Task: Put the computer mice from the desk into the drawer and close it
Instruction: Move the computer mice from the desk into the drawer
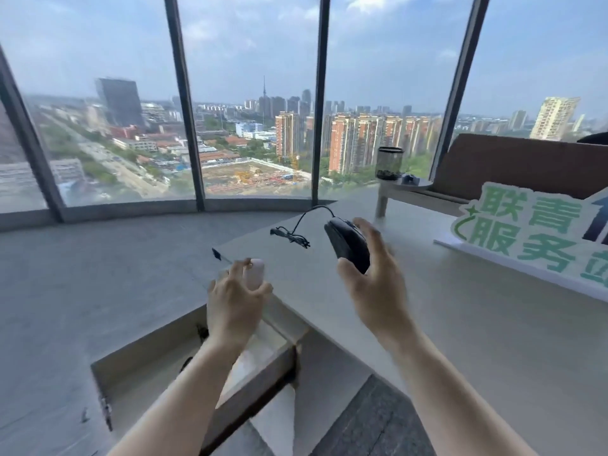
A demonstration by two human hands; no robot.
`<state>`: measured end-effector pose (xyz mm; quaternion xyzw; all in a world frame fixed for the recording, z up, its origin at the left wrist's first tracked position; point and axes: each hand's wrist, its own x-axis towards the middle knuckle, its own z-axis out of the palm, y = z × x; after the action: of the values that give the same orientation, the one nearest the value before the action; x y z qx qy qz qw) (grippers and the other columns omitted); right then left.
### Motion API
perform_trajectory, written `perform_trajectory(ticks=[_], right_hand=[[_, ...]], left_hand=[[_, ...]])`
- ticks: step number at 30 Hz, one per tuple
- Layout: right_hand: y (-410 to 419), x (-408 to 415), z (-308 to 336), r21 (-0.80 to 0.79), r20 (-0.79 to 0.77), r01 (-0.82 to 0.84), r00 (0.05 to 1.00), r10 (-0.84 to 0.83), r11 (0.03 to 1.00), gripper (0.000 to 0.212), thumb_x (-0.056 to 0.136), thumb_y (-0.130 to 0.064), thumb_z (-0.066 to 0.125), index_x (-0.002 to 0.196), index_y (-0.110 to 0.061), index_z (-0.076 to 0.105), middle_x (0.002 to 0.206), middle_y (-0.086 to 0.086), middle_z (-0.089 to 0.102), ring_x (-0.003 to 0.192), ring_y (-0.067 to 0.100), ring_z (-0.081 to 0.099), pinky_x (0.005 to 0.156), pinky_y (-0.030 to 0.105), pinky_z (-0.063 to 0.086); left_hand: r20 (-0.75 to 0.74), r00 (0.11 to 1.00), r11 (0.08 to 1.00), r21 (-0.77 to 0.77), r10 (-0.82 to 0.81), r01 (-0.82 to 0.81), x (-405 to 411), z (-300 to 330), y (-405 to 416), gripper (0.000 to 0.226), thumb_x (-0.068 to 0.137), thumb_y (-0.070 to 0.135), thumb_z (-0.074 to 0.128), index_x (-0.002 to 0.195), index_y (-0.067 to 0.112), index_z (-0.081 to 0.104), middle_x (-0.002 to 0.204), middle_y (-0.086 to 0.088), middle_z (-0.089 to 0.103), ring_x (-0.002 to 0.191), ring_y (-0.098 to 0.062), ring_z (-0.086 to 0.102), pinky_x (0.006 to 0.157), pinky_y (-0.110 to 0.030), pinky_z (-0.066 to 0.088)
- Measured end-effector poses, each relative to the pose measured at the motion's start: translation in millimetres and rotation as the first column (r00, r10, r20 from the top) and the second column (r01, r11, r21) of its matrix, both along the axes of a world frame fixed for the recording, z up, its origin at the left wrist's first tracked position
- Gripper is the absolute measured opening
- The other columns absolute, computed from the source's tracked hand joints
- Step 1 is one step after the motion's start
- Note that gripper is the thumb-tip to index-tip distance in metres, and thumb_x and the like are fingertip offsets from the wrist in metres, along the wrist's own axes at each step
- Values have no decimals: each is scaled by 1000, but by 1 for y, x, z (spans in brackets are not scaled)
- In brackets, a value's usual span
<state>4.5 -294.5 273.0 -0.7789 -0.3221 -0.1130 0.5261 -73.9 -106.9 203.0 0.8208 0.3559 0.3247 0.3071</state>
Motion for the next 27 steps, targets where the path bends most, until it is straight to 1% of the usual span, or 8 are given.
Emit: perform_trajectory(ticks=[4, 7, 9, 11, 13, 18, 22, 27], right_hand=[[81, -38, -36, -102, -111, -215, 973, 204, 971, 56, 89, -21, 57, 140, -37, 39, 116, -4, 43, 82, -2, 46, 63, 2, 35], [134, -62, -82, -185, -276, -358, 913, 302, 915, 60, 89, -20, 54, 143, -37, 35, 125, 0, 43, 97, 8, 46, 80, 14, 36], [163, -74, -115, -265, -360, -384, 890, 279, 884, 61, 89, -22, 51, 145, -38, 32, 132, 6, 40, 114, 20, 45, 94, 31, 40], [186, -83, -147, -391, -386, -373, 896, 218, 841, 62, 90, -23, 49, 147, -35, 29, 137, 11, 36, 125, 26, 39, 103, 37, 38], [204, -89, -174, -523, -409, -357, 902, 140, 774, 64, 88, -22, 46, 148, -31, 25, 141, 14, 34, 129, 30, 33, 104, 39, 36], [232, -97, -212, -812, -375, -331, 927, 5, 481, 72, 81, -17, 45, 147, -24, 18, 144, 20, 34, 131, 34, 40, 102, 41, 37], [250, -95, -231, -891, -349, -330, 937, -7, 312, 77, 80, -20, 48, 148, -22, 13, 140, 20, 39, 119, 32, 53, 95, 39, 45], [256, -93, -253, -900, -369, -355, 929, -12, 252, 83, 84, -25, 53, 152, -18, 5, 139, 18, 43, 120, 31, 53, 93, 38, 47]], left_hand=[[-200, 967, 987, -14, 156, -162, -60, -33, 71, 55, 81, 36, 53, 133, 18, 47, 120, -16, 61, 112, -36, 51, 92, -42, 39], [-386, 901, 975, -21, 196, -221, -91, -61, 104, 49, 81, 28, 52, 127, 14, 50, 121, -18, 58, 111, -35, 49, 93, -42, 36], [-494, 844, 959, -62, 210, -275, -104, -83, 119, 54, 79, 27, 51, 132, 19, 46, 128, -17, 54, 116, -37, 44, 94, -42, 38], [-611, 765, 959, -28, 206, -281, -110, -108, 132, 56, 81, 29, 49, 135, 22, 42, 132, -15, 52, 117, -36, 45, 95, -41, 39], [-705, 685, 967, 9, 185, -253, -111, -130, 141, 51, 84, 30, 47, 134, 21, 43, 131, -13, 51, 118, -34, 47, 96, -39, 39], [-829, 549, 969, -41, 103, -245, -103, -175, 154, 49, 88, 21, 48, 136, 15, 37, 135, -15, 45, 122, -35, 45, 96, -37, 43], [-896, 444, 961, -103, 21, -255, -96, -194, 160, 57, 93, 25, 47, 146, 12, 27, 144, -17, 37, 130, -39, 39, 99, -42, 44], [-916, 397, 958, -165, -61, -234, -95, -207, 162, 69, 86, 28, 60, 145, 6, 30, 144, -16, 38, 131, -39, 42, 101, -45, 45]])
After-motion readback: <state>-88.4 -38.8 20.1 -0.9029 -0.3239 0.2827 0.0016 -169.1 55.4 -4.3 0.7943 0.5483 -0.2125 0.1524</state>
